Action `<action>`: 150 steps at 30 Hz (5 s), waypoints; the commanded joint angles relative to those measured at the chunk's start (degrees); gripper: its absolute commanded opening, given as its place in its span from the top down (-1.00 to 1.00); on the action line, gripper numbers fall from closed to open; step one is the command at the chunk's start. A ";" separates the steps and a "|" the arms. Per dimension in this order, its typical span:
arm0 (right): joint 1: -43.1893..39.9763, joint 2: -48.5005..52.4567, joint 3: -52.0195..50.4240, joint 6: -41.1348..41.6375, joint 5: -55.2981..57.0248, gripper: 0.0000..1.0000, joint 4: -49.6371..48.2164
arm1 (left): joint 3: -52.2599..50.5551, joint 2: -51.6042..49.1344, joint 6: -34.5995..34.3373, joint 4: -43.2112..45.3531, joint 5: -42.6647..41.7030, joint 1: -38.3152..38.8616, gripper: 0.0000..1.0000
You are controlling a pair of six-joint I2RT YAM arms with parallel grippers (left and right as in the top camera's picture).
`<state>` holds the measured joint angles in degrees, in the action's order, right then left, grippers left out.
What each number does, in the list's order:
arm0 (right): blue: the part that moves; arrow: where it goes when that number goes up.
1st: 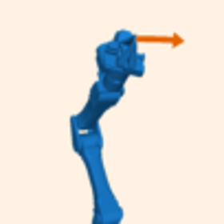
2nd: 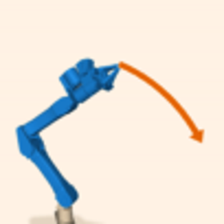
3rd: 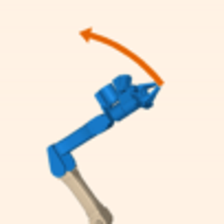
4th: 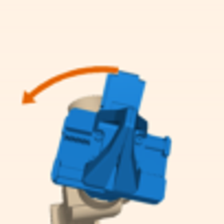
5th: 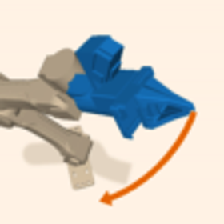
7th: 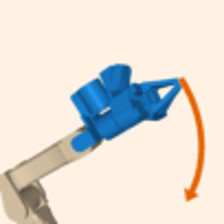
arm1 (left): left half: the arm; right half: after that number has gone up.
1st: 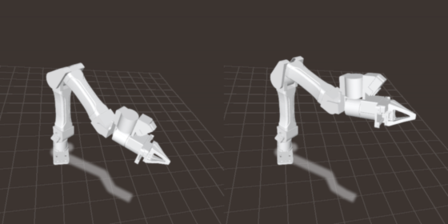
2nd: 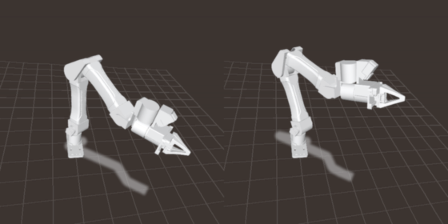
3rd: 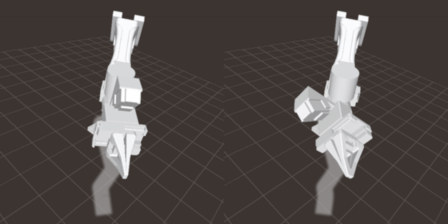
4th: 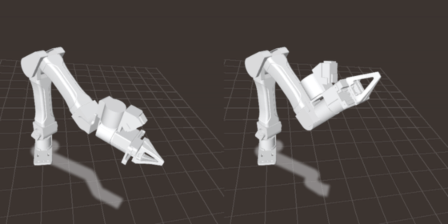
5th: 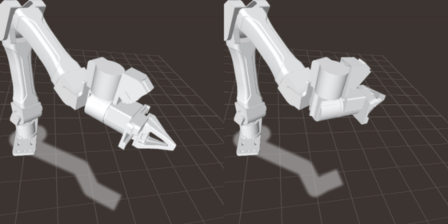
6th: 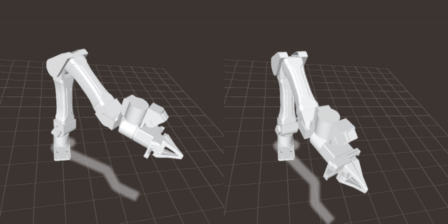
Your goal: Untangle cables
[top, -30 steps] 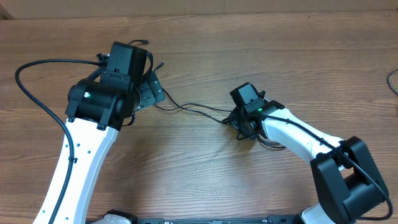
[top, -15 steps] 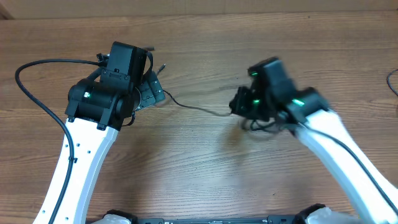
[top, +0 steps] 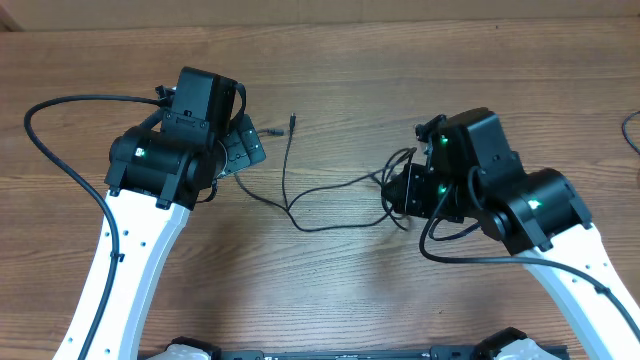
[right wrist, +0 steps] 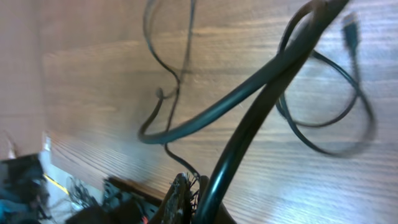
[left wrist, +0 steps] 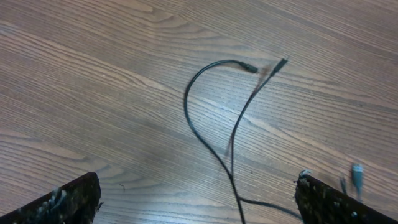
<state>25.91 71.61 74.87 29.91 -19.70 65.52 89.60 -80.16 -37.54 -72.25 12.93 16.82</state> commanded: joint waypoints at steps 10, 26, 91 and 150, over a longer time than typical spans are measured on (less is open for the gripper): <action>0.00 -0.11 0.04 -3.37 -1.22 0.92 2.21 | 0.46 0.76 0.04 0.70 -1.03 -0.39 -0.99; 0.07 -0.11 -0.48 -0.76 -6.54 0.92 2.10 | 0.46 0.76 7.69 4.57 -15.91 -0.24 -0.89; -0.11 -0.13 -0.59 0.04 -8.33 0.92 1.38 | -20.63 -15.34 35.15 37.20 -20.13 11.85 0.91; -50.03 24.85 47.41 -17.42 9.94 0.92 -38.66 | -19.10 -12.83 -4.39 10.73 -10.01 -20.02 -0.71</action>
<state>-24.01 94.32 121.64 14.31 -4.14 29.45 69.80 -94.24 -42.06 -61.34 4.08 -3.40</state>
